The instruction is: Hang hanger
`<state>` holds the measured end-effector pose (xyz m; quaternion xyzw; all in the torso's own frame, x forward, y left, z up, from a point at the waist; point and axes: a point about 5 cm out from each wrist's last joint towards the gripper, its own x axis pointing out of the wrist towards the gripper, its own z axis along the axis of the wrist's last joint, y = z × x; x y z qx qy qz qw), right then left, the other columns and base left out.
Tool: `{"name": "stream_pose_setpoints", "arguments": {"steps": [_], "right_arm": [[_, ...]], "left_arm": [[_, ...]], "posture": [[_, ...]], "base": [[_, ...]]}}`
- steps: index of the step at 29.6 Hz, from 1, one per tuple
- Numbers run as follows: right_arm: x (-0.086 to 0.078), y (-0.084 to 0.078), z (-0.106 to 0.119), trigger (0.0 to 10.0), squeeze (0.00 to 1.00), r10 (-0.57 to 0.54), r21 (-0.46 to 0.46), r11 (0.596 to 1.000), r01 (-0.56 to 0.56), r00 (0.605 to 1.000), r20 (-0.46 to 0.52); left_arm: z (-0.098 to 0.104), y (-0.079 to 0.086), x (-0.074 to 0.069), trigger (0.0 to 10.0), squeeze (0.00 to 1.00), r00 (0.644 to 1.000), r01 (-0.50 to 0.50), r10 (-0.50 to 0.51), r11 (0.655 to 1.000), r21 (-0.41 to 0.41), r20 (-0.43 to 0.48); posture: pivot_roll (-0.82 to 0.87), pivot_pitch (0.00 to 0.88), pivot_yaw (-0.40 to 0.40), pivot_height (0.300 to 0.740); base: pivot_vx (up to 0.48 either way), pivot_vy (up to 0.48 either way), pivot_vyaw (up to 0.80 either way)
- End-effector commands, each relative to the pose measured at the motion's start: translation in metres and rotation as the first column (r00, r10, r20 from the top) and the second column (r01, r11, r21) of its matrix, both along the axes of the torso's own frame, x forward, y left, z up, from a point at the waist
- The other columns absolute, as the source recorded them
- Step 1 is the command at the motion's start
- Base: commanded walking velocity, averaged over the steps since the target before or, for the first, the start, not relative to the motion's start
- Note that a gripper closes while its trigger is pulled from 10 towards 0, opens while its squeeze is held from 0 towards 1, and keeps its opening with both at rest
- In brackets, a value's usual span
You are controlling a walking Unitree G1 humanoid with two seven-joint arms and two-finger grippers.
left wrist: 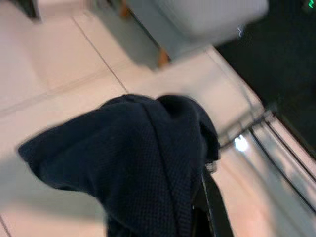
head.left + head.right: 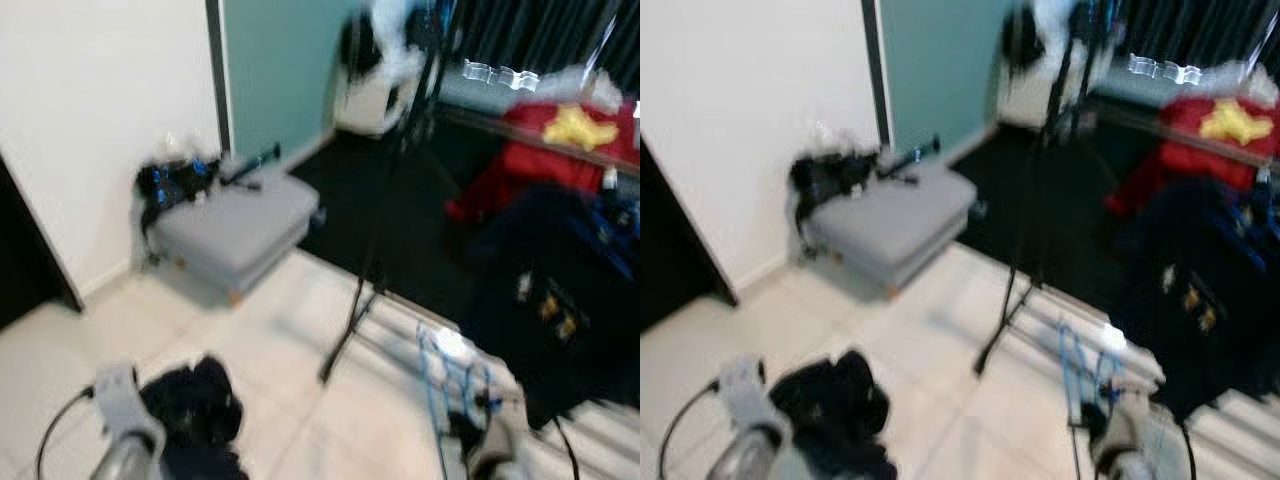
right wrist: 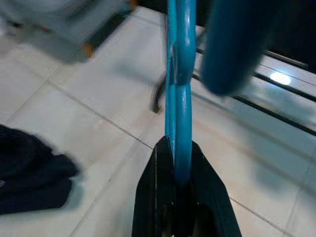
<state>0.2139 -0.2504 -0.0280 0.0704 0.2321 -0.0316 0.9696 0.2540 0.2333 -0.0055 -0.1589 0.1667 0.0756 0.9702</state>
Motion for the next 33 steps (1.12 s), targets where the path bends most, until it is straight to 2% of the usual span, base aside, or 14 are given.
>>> {"name": "stream_pose_setpoints", "arguments": {"steps": [1, 3, 6, 8, 9, 12, 21, 24, 28, 33], "right_arm": [[0.004, 0.001, 0.000, 10.0, 0.00, -0.007, 0.000, 1.000, 0.007, 1.000, -0.009], [0.019, 0.003, 0.005, 10.0, 0.00, -0.028, 0.002, 1.000, 0.028, 1.000, -0.003], [0.025, 0.002, 0.008, 10.0, 0.00, -0.042, 0.007, 0.999, 0.042, 0.999, 0.003], [0.036, 0.002, 0.012, 10.0, 0.00, -0.057, 0.011, 0.998, 0.057, 0.998, 0.005], [0.036, 0.002, 0.012, 10.0, 0.00, -0.057, 0.011, 0.998, 0.057, 0.998, 0.005], [0.051, 0.005, 0.020, 10.0, 0.00, -0.034, -0.014, 0.999, 0.034, 0.999, -0.005], [0.059, 0.010, 0.022, 10.0, 0.00, -0.007, -0.012, 1.000, 0.006, 0.999, -0.040], [0.062, 0.015, 0.021, 10.0, 0.00, 0.011, -0.017, 1.000, -0.012, 0.998, -0.061], [0.065, 0.020, 0.022, 10.0, 0.00, 0.024, -0.017, 1.000, -0.025, 0.998, -0.056], [0.069, 0.026, 0.025, 10.0, 0.00, 0.040, -0.019, 0.999, -0.041, 0.999, -0.031]], "left_arm": [[-0.001, 0.000, 0.001, 10.0, 0.00, 1.000, 0.004, -0.004, 1.000, 0.011, -0.013], [0.004, -0.004, 0.014, 10.0, 0.00, 1.000, 0.011, -0.011, 1.000, 0.010, -0.017], [0.006, -0.005, 0.019, 10.0, 0.00, 1.000, 0.010, -0.010, 1.000, 0.008, -0.017], [0.009, -0.007, 0.027, 10.0, 0.00, 1.000, -0.003, 0.003, 1.000, -0.008, -0.024], [0.009, -0.007, 0.027, 10.0, 0.00, 1.000, -0.003, 0.003, 1.000, -0.008, -0.024], [0.011, -0.007, 0.034, 10.0, 0.00, 0.998, -0.034, 0.031, 0.998, -0.045, -0.057], [0.010, 0.005, 0.035, 10.0, 0.00, 0.988, -0.114, 0.104, 0.989, -0.089, -0.112], [0.010, 0.018, 0.032, 10.0, 0.00, 0.977, -0.178, 0.164, 0.979, -0.102, -0.134], [0.009, 0.024, 0.030, 10.0, 0.00, 0.972, -0.198, 0.183, 0.976, -0.095, -0.147], [0.008, 0.024, 0.028, 10.0, 0.00, 0.975, -0.180, 0.168, 0.981, -0.074, -0.146]], "posture": [[0.10, 0.000, -0.036, 0.740], [0.10, 0.000, -0.034, 0.740], [0.10, 0.000, -0.034, 0.740], [0.11, 0.000, -0.047, 0.740], [0.11, 0.000, -0.047, 0.740], [0.13, 0.000, -0.086, 0.740], [0.24, 0.000, -0.193, 0.740], [0.28, 0.000, -0.220, 0.740], [0.28, 0.000, -0.220, 0.740], [0.24, 0.000, -0.172, 0.740]], "base": [[0.000, 0.000, 0.74], [0.000, 0.000, 0.74], [0.000, 0.000, 0.74], [0.000, 0.000, 0.74], [0.000, 0.000, 0.74], [0.000, 0.000, 0.74], [0.000, 0.000, 0.74], [0.000, 0.000, 0.74], [0.000, 0.000, 0.74], [0.000, 0.000, 0.74]]}}
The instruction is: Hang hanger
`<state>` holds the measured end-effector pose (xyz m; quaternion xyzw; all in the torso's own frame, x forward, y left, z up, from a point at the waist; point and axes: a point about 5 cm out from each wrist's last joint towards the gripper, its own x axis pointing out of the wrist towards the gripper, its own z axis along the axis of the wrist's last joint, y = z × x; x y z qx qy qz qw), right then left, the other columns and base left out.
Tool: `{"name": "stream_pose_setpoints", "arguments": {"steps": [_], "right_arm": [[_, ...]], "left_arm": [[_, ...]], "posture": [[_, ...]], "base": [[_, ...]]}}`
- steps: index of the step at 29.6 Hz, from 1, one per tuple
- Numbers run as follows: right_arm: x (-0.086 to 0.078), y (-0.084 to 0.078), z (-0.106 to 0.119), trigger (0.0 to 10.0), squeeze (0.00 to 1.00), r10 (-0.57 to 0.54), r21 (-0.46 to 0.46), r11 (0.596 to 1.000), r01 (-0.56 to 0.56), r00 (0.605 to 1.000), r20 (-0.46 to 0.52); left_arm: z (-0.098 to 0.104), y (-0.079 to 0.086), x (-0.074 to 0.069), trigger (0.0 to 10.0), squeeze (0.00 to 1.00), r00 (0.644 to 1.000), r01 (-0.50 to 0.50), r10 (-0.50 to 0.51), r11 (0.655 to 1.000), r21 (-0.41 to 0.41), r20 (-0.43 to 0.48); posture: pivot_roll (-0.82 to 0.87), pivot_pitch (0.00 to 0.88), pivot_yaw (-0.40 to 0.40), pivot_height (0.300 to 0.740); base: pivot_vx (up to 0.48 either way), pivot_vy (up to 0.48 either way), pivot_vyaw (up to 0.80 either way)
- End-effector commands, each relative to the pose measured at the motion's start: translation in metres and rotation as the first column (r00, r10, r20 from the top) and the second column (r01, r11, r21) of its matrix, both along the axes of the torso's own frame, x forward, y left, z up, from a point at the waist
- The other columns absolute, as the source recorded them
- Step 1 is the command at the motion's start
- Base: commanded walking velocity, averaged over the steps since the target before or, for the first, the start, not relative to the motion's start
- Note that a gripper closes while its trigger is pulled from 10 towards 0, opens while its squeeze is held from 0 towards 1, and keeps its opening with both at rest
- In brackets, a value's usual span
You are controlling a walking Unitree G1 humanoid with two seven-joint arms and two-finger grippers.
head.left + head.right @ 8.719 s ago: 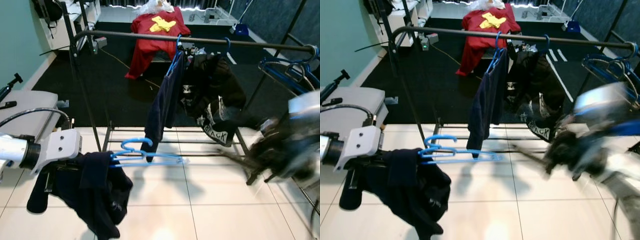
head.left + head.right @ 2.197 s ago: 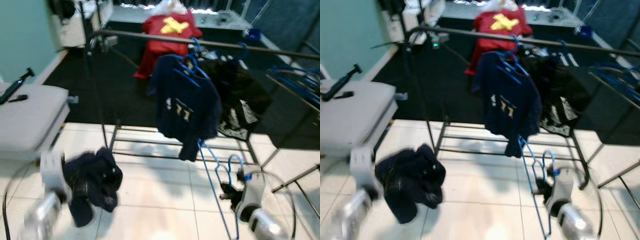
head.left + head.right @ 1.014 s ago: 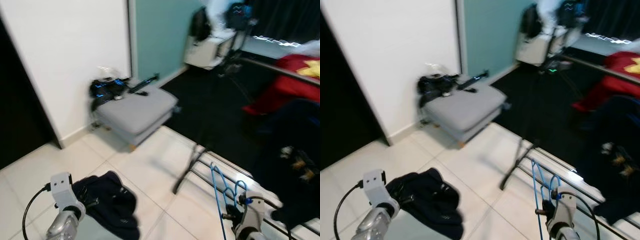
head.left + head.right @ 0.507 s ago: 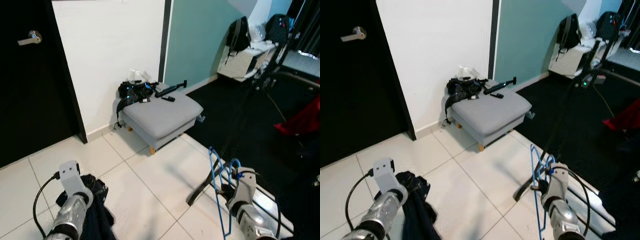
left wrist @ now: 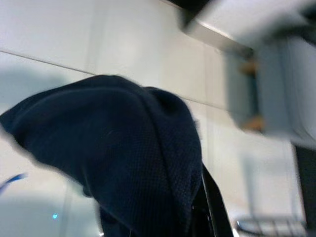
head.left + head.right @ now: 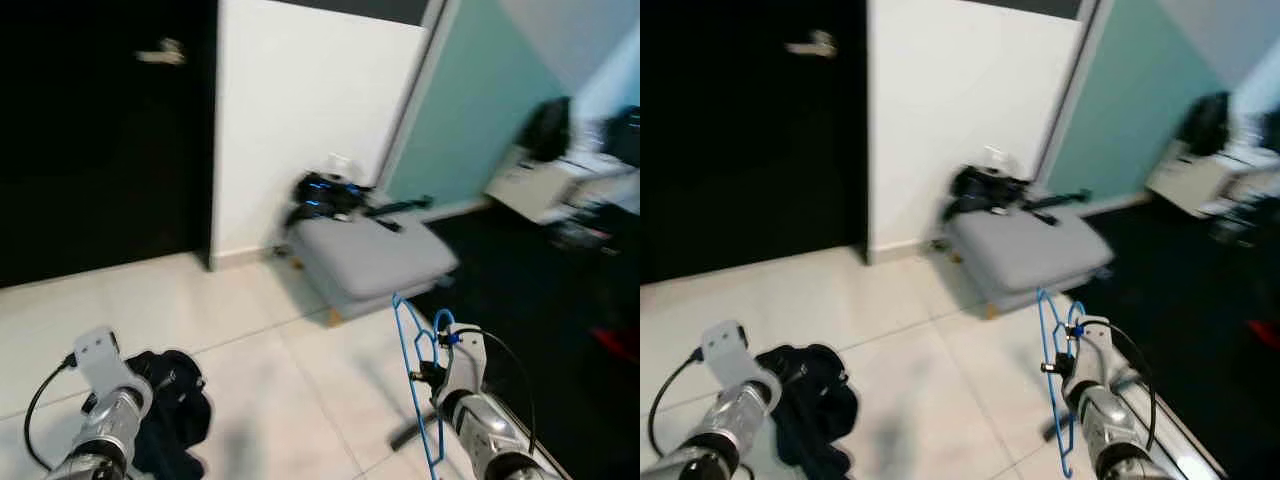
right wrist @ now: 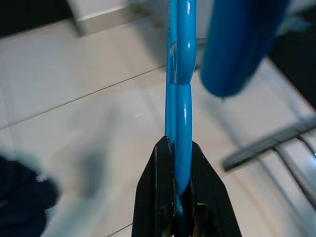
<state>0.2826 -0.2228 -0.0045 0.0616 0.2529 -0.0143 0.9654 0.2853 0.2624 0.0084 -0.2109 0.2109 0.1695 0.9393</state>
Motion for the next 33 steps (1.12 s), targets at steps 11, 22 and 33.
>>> {"name": "stream_pose_setpoints", "arguments": {"steps": [11, 22, 33], "right_arm": [[0.008, 0.008, 0.008, 10.0, 0.00, 0.022, -0.034, 0.999, -0.020, 0.998, 0.067], [-0.023, 0.009, -0.013, 10.0, 0.00, 0.025, -0.013, 1.000, -0.024, 0.997, 0.076], [-0.050, 0.004, -0.020, 10.0, 0.00, -0.009, -0.014, 1.000, 0.010, 0.992, 0.124]], "left_arm": [[-0.007, -0.004, -0.006, 10.0, 0.00, 0.998, 0.055, -0.055, 0.998, 0.010, -0.027], [-0.023, 0.003, -0.032, 10.0, 0.00, 0.996, 0.082, -0.081, 0.996, 0.021, -0.032], [-0.028, -0.008, -0.038, 10.0, 0.00, 0.968, 0.252, -0.251, 0.966, 0.066, -0.010]], "posture": [[0.12, 0.000, -0.023, 0.740], [0.14, 0.000, -0.047, 0.740], [0.06, 0.036, -0.017, 0.740]], "base": [[0.000, 0.000, 0.74], [0.000, 0.000, 0.74], [0.000, 0.000, 0.74]]}}
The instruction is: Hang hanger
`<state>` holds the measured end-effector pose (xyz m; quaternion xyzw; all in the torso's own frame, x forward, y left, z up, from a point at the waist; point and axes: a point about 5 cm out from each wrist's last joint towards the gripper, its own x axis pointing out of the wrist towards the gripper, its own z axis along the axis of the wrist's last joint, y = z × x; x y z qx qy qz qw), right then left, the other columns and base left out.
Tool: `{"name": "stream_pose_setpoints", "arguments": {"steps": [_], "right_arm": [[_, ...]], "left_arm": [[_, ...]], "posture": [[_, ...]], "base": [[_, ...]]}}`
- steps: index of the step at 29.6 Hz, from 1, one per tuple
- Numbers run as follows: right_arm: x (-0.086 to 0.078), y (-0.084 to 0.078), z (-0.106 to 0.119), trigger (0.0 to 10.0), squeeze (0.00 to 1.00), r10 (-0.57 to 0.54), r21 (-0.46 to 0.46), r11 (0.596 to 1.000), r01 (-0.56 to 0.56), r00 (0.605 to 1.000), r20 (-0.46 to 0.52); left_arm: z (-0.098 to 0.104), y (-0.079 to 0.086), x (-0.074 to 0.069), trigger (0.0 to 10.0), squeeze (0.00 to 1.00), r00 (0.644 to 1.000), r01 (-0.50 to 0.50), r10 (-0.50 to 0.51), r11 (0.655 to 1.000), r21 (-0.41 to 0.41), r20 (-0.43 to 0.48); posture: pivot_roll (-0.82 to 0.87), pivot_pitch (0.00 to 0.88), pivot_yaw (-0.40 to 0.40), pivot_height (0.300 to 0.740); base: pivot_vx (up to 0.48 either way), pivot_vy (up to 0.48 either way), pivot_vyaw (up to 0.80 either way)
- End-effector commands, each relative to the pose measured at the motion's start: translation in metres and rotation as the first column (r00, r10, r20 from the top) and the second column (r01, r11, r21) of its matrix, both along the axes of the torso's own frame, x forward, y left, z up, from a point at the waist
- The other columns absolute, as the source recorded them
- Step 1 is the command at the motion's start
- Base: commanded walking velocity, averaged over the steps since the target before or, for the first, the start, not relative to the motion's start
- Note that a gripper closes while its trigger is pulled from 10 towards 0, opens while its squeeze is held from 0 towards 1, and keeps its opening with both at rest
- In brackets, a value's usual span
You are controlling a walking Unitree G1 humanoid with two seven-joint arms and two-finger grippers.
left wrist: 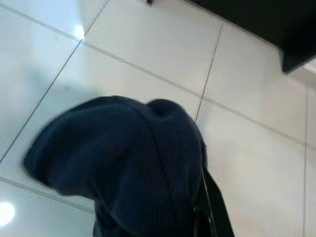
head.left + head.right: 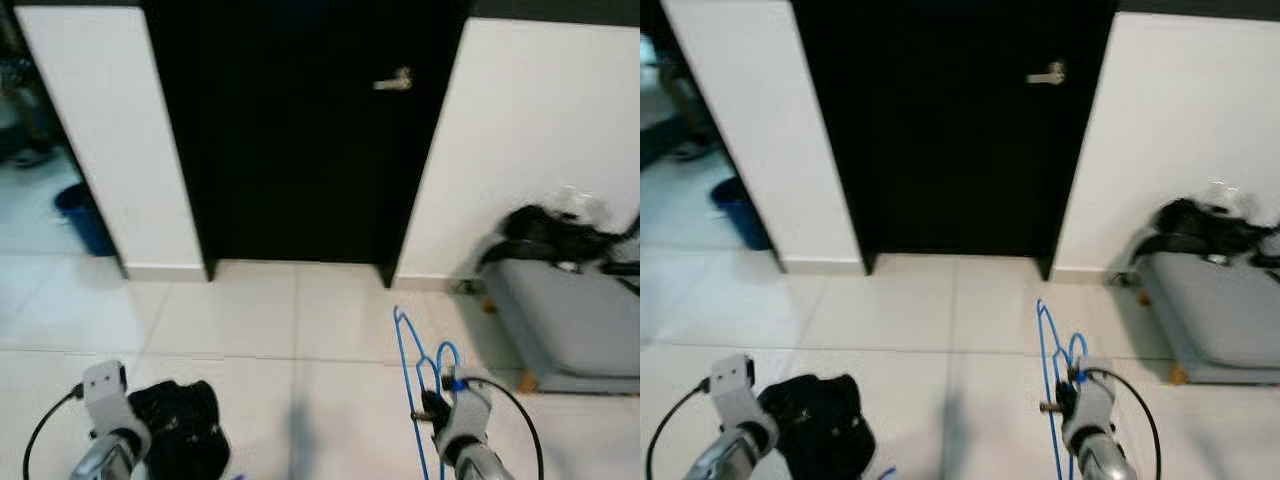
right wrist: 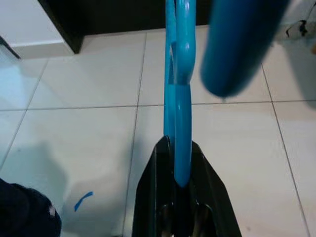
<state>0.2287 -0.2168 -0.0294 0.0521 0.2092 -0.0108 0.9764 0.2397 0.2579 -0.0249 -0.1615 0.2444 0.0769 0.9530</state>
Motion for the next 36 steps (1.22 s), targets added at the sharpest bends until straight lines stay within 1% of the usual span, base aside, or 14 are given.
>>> {"name": "stream_pose_setpoints", "arguments": {"steps": [1, 6, 8, 10, 12, 16, 20, 24, 26, 29, 31, 32, 33, 36], "right_arm": [[0.004, -0.003, 0.006, 10.0, 0.00, -0.015, 0.006, 1.000, 0.015, 0.999, 0.038], [0.003, -0.005, 0.008, 10.0, 0.00, -0.018, 0.004, 1.000, 0.018, 0.999, 0.048], [0.003, -0.007, 0.010, 10.0, 0.00, -0.022, 0.003, 1.000, 0.021, 0.998, 0.055], [0.003, -0.010, 0.012, 10.0, 0.00, -0.027, 0.004, 1.000, 0.027, 0.998, 0.059], [0.004, -0.011, 0.013, 10.0, 0.00, -0.029, 0.004, 1.000, 0.029, 0.998, 0.058], [0.005, -0.016, 0.013, 10.0, 0.00, -0.032, 0.004, 0.999, 0.032, 0.998, 0.052], [0.005, -0.040, 0.015, 10.0, 0.00, -0.099, 0.005, 0.995, 0.099, 0.995, 0.028], [0.008, -0.045, 0.017, 10.0, 0.00, -0.107, 0.000, 0.994, 0.107, 0.994, 0.025], [0.017, -0.048, 0.022, 10.0, 0.00, -0.121, -0.004, 0.993, 0.122, 0.992, 0.016], [0.031, -0.042, 0.028, 10.0, 0.00, -0.116, -0.006, 0.993, 0.116, 0.993, 0.015], [0.051, -0.028, 0.036, 10.0, 0.00, -0.077, -0.020, 0.997, 0.078, 0.997, 0.006], [0.051, -0.028, 0.036, 10.0, 0.00, -0.077, -0.020, 0.997, 0.078, 0.997, 0.006], [0.062, -0.017, 0.040, 10.0, 0.00, -0.050, -0.019, 0.999, 0.050, 0.999, -0.010], [0.068, -0.011, 0.041, 10.0, 0.00, -0.054, -0.014, 0.998, 0.053, 0.998, -0.034]], "left_arm": [[0.006, -0.004, 0.008, 10.0, 0.00, 0.998, 0.042, -0.042, 0.999, 0.008, 0.038], [0.008, -0.004, 0.010, 10.0, 0.00, 0.998, 0.033, -0.033, 0.999, -0.002, 0.050], [0.010, 0.002, 0.009, 10.0, 0.00, 0.998, 0.016, -0.017, 1.000, 0.011, 0.059], [0.013, 0.016, 0.005, 10.0, 0.00, 0.997, -0.029, 0.027, 0.999, 0.025, 0.071], [0.014, 0.019, 0.004, 10.0, 0.00, 0.997, -0.027, 0.024, 0.999, 0.034, 0.076], [0.013, 0.018, 0.003, 10.0, 0.00, 0.996, -0.012, 0.010, 0.999, 0.029, 0.085], [0.012, 0.018, 0.003, 10.0, 0.00, 0.997, -0.045, 0.045, 0.999, 0.005, 0.067], [0.012, 0.014, 0.006, 10.0, 0.00, 0.998, -0.009, 0.008, 1.000, 0.017, 0.063], [0.012, 0.007, 0.010, 10.0, 0.00, 0.998, 0.026, -0.028, 0.999, 0.025, 0.056], [0.014, 0.005, 0.015, 10.0, 0.00, 0.998, 0.033, -0.035, 0.999, 0.024, 0.049], [0.015, 0.002, 0.020, 10.0, 0.00, 0.999, 0.037, -0.038, 0.999, 0.033, 0.025], [0.015, 0.002, 0.020, 10.0, 0.00, 0.999, 0.037, -0.038, 0.999, 0.033, 0.025], [0.015, -0.001, 0.023, 10.0, 0.00, 0.999, 0.038, -0.038, 0.998, 0.045, -0.005], [0.015, -0.004, 0.027, 10.0, 0.00, 0.999, 0.029, -0.027, 0.999, 0.038, -0.032]], "posture": [[0.06, 0.044, -0.020, 0.740], [0.05, 0.051, -0.026, 0.740], [0.05, 0.049, -0.029, 0.740], [0.06, 0.053, -0.041, 0.740], [0.07, 0.055, -0.047, 0.740], [0.06, 0.054, -0.045, 0.740], [0.06, 0.038, -0.017, 0.740], [0.05, 0.032, -0.007, 0.740], [0.05, 0.016, -0.005, 0.740], [0.05, 0.015, -0.012, 0.740], [0.05, 0.009, -0.007, 0.740], [0.05, 0.009, -0.007, 0.740], [0.04, 0.000, 0.005, 0.740], [0.03, 0.000, 0.016, 0.740]], "base": [[0.000, 0.000, 0.74], [0.000, 0.000, 0.74], [0.000, 0.000, 0.74], [0.000, 0.000, 0.74], [0.000, 0.000, 0.74], [0.000, 0.000, 0.74], [0.000, 0.000, 0.74], [0.000, 0.000, 0.75], [0.000, 0.000, 0.00], [0.000, 0.000, 0.00], [0.000, 0.000, 0.00], [0.000, 0.000, 0.00], [0.000, 0.000, 0.00], [0.000, 0.000, 0.00]]}}
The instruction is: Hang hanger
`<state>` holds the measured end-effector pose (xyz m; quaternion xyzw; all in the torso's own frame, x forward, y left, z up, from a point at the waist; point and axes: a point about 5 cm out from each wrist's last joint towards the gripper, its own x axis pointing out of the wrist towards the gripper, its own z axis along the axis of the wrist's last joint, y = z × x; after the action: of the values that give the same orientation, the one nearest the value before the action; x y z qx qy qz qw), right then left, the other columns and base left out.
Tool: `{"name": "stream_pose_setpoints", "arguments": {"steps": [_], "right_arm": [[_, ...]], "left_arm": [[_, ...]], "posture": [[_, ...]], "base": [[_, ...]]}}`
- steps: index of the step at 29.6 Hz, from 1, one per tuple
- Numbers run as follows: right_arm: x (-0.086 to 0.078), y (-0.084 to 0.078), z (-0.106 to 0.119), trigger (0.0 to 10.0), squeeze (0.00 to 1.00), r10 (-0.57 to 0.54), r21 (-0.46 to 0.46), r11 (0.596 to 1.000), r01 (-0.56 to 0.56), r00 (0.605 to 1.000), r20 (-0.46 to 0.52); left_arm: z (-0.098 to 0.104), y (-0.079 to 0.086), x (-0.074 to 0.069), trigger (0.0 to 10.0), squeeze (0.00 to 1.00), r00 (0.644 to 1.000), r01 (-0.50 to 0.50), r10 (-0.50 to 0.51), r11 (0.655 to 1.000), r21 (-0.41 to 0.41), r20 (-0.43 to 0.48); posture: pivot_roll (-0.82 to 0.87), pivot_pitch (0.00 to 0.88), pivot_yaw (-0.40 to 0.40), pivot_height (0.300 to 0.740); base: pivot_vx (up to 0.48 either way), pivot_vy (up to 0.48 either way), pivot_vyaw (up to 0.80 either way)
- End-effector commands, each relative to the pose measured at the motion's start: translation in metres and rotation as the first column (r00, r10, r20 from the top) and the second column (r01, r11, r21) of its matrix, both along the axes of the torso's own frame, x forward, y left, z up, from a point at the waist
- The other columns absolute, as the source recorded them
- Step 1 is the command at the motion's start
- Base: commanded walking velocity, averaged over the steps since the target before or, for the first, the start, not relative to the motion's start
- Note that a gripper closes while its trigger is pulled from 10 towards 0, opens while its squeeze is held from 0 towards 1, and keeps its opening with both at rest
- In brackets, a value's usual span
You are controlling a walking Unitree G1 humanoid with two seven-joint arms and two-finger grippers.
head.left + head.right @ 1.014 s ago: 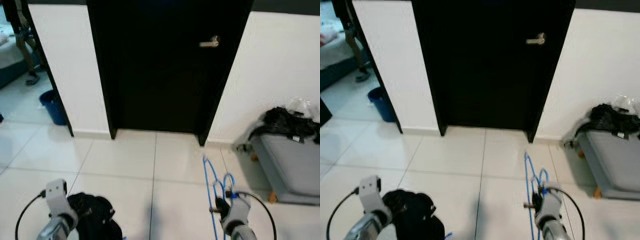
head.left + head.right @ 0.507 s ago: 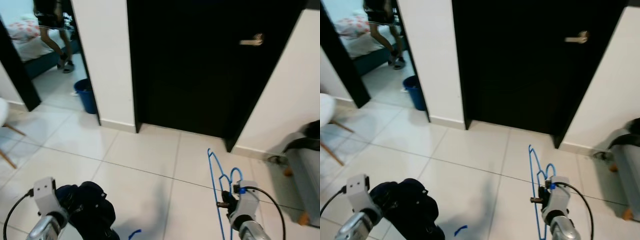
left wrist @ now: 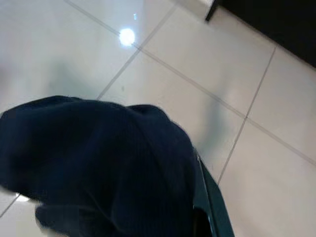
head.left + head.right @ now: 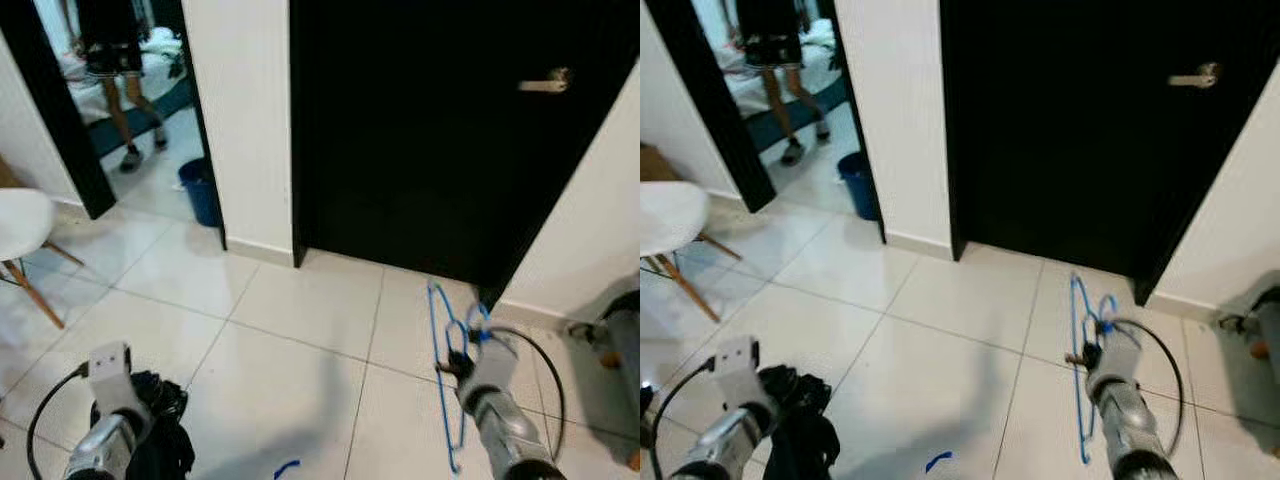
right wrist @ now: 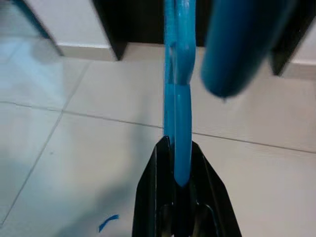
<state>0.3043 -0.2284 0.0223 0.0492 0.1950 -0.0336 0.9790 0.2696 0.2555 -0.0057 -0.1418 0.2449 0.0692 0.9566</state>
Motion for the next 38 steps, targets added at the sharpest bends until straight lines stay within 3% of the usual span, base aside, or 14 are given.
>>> {"name": "stream_pose_setpoints", "arguments": {"steps": [1, 13, 22, 27, 32, 38], "right_arm": [[-0.006, 0.002, -0.010, 10.0, 0.00, -0.022, 0.006, 1.000, 0.022, 0.998, -0.067], [-0.001, -0.010, -0.005, 10.0, 0.00, -0.066, -0.004, 0.998, 0.066, 0.993, -0.100], [-0.001, -0.011, -0.005, 10.0, 0.00, -0.075, -0.004, 0.997, 0.075, 0.991, -0.108], [-0.001, -0.006, -0.007, 10.0, 0.00, -0.079, -0.006, 0.997, 0.079, 0.991, -0.105], [-0.031, -0.016, -0.029, 10.0, 0.00, -0.094, 0.000, 0.995, 0.095, 0.989, -0.117], [-0.041, -0.016, -0.036, 10.0, 0.00, -0.099, 0.007, 0.995, 0.100, 0.988, -0.115]], "left_arm": [[-0.003, -0.002, -0.001, 10.0, 0.00, 0.999, 0.000, 0.000, 1.000, 0.000, -0.038], [0.009, -0.015, 0.020, 10.0, 0.00, 1.000, 0.002, -0.002, 1.000, 0.014, -0.028], [0.010, -0.016, 0.021, 10.0, 0.00, 1.000, -0.009, 0.009, 1.000, 0.012, -0.029], [0.009, -0.008, 0.017, 10.0, 0.00, 0.998, -0.059, 0.058, 0.998, -0.008, -0.031], [0.006, 0.003, 0.011, 10.0, 0.00, 0.992, -0.120, 0.119, 0.992, -0.031, -0.040], [0.005, 0.008, 0.006, 10.0, 0.00, 0.994, -0.102, 0.101, 0.995, -0.019, -0.036]], "posture": [[0.03, 0.000, 0.019, 0.740], [0.04, 0.000, 0.007, 0.740], [0.05, 0.000, 0.000, 0.740], [0.06, 0.000, 0.004, 0.740], [0.08, 0.000, -0.011, 0.740], [0.07, 0.000, 0.011, 0.740]], "base": [[0.000, 0.000, 0.00], [0.000, 0.000, 0.00], [0.000, 0.000, 0.00], [0.000, 0.000, 0.00], [0.000, 0.000, 0.00], [0.000, 0.000, 0.00]]}}
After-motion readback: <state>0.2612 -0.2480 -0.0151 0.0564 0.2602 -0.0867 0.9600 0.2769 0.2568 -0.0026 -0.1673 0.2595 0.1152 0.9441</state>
